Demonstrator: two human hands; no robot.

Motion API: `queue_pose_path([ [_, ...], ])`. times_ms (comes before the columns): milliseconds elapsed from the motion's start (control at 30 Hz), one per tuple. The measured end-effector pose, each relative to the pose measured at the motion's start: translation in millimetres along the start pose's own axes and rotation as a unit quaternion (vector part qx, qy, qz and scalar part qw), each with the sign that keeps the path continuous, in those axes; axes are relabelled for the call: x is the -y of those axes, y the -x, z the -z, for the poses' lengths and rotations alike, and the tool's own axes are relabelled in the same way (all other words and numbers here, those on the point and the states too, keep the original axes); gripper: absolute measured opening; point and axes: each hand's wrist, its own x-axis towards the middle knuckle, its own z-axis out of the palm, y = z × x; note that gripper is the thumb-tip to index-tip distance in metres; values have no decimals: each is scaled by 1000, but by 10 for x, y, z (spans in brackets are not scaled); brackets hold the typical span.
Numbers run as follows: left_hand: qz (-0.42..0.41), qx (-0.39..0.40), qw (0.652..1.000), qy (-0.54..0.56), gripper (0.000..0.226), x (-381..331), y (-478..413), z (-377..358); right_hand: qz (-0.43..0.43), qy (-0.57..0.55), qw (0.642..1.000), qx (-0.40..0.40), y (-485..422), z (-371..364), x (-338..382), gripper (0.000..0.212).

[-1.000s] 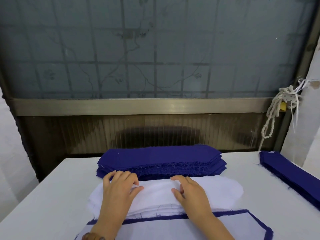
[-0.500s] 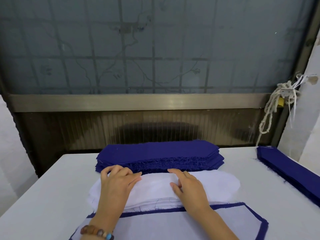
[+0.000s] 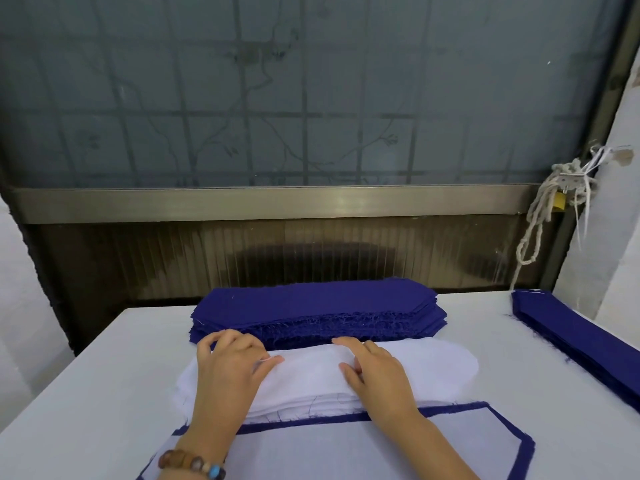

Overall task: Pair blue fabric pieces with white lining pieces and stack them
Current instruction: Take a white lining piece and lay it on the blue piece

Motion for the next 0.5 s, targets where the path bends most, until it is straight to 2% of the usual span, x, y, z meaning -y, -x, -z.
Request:
queue_pose_path([
  [67,-15,-13,1000,18,61,-18,7,18,3,6,1000,1,-1,4,-5,44],
  [133,-39,-18,999,27,73,-30,1,25,9,13,1000,4,-2,10,-8,48],
  [233,-63,-7,998,32,75,-35,-13,26,15,21,1000,9,-6,8,-17,50],
  [367,-88,-21,995,41,71,-17,-8,35,16,23,1000,9,-6,-9,-19,41],
  [500,-65,-7,997,47,69,15,9,46,16,30,999,10,-5,6,-20,28],
])
